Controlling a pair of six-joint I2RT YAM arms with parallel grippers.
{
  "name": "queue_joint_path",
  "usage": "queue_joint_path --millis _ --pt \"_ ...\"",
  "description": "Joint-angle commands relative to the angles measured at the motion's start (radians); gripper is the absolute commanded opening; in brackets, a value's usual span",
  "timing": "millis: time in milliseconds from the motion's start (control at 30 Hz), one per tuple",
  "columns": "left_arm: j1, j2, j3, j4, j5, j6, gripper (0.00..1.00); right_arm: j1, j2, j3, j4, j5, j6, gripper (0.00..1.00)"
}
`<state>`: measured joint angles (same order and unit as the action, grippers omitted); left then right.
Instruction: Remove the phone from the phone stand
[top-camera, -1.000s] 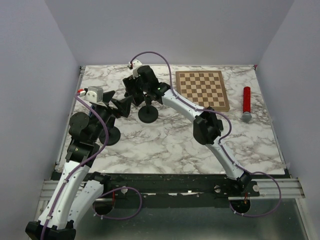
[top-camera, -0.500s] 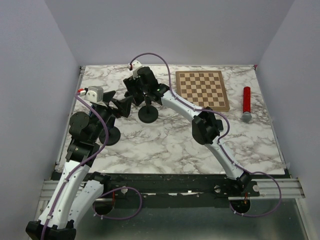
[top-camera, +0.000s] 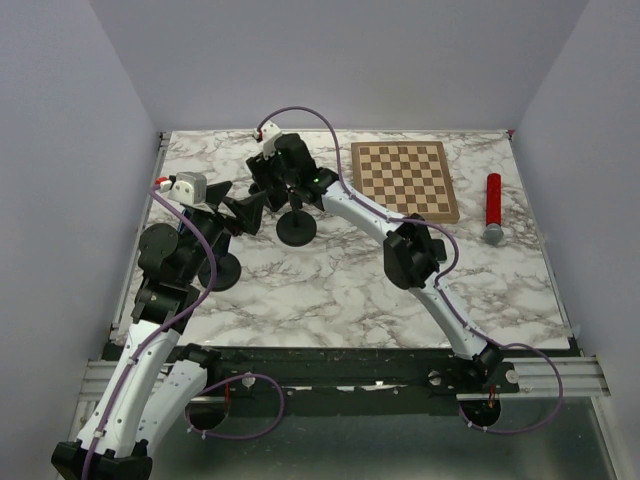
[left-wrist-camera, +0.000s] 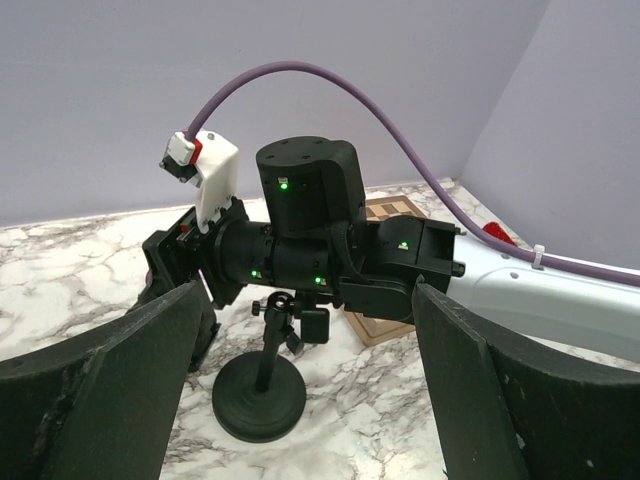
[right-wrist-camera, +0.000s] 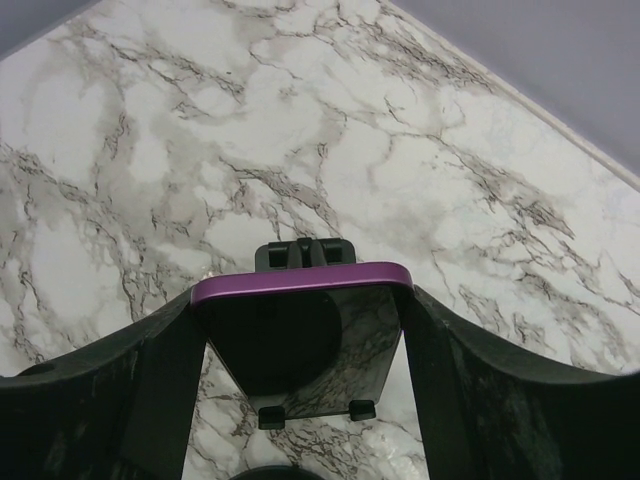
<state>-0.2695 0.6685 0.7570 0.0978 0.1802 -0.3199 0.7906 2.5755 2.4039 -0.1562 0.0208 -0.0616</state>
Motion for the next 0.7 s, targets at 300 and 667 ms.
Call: queue_joint_path --millis 300,667 --pt "0.006 0.0 0.004 0.026 0.031 -0.013 0.93 0.007 -0.03 -0.033 0.036 0.009 -0.034 0.33" --pt "0.006 0.0 0.001 0.029 0.033 -0.015 0.93 0.007 -0.138 0.029 0.018 0.142 0.056 0.06"
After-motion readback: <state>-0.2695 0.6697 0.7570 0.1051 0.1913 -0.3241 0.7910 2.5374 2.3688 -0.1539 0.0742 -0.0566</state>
